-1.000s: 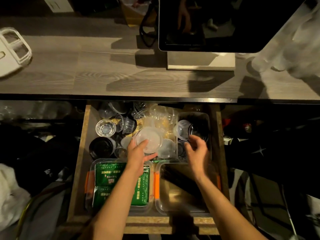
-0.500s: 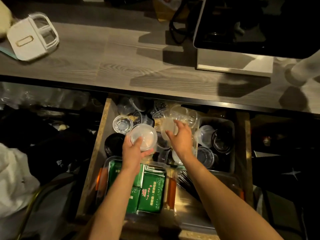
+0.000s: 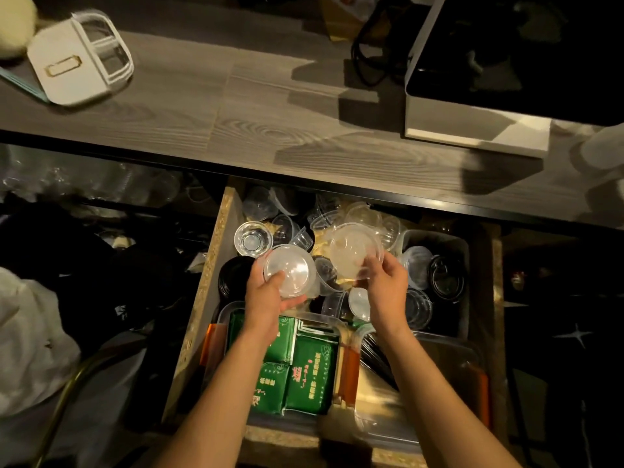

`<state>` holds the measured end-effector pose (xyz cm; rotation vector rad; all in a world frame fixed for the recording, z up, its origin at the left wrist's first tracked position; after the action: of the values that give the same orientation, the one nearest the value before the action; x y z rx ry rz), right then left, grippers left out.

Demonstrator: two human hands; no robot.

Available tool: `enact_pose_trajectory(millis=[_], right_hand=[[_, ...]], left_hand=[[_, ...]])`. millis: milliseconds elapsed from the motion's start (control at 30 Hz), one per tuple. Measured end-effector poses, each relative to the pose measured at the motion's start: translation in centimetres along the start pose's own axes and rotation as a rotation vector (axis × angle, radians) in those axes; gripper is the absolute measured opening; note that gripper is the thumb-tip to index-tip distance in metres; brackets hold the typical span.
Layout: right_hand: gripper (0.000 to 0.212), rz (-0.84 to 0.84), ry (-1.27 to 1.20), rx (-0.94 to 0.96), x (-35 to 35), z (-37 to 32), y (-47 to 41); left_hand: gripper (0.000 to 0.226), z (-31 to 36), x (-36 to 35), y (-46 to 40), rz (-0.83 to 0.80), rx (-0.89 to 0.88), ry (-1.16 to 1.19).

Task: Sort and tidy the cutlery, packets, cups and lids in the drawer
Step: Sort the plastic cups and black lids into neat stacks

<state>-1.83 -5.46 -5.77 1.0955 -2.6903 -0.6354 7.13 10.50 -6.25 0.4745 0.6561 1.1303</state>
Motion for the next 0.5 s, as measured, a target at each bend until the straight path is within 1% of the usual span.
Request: enact_pose_trajectory(millis=[67, 133, 233, 300, 400, 467, 500], right_hand=[[0.021, -0.066, -0.023, 0.044, -0.2, -0.7, 0.8], [0.024, -0.129, -0.013, 0.067, -1.1, -1.1, 1.6], [0.025, -0.117, 0.17, 0.042, -3.1, -0.2, 2.2], [0.029, -0.088, 0.301, 0.024, -4.1, 0.6, 2.5], [0.035, -0.072, 0.43, 0.009, -5.4, 0.8, 3.4], [0.035, -0.102, 0.455, 0.033, -6.0, 0.9, 4.0], [0.033, -0.132, 0.421, 0.037, -6.4, 1.0, 4.3]], left_hand=[[0.029, 0.3, -0.2, 0.3, -0.029, 0.028, 0.032], [0.021, 0.5, -0.8, 0.8, -0.093, 0.036, 0.054], [0.027, 0.5, -1.8, 1.7, -0.162, 0.046, 0.048], [0.028, 0.2, -1.9, 2.0, -0.161, 0.059, 0.06], [0.027, -0.2, -1.6, 2.3, -0.154, 0.037, 0.023], [0.022, -0.3, -1.3, 2.5, -0.143, 0.028, 0.028], [0.022, -0.1, -1.0, 2.6, -0.12, 0.025, 0.04]])
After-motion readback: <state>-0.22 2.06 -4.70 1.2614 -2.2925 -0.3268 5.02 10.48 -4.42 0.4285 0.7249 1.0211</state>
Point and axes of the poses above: each hand's wrist, its own y-axis away from the middle knuckle, its own x-axis out of the back of the hand, z = x × y, the point moved 1 cm from there along -y, towards the middle knuckle, and after that the axes turned 11 degrees about -z, right-handed, at the moved point
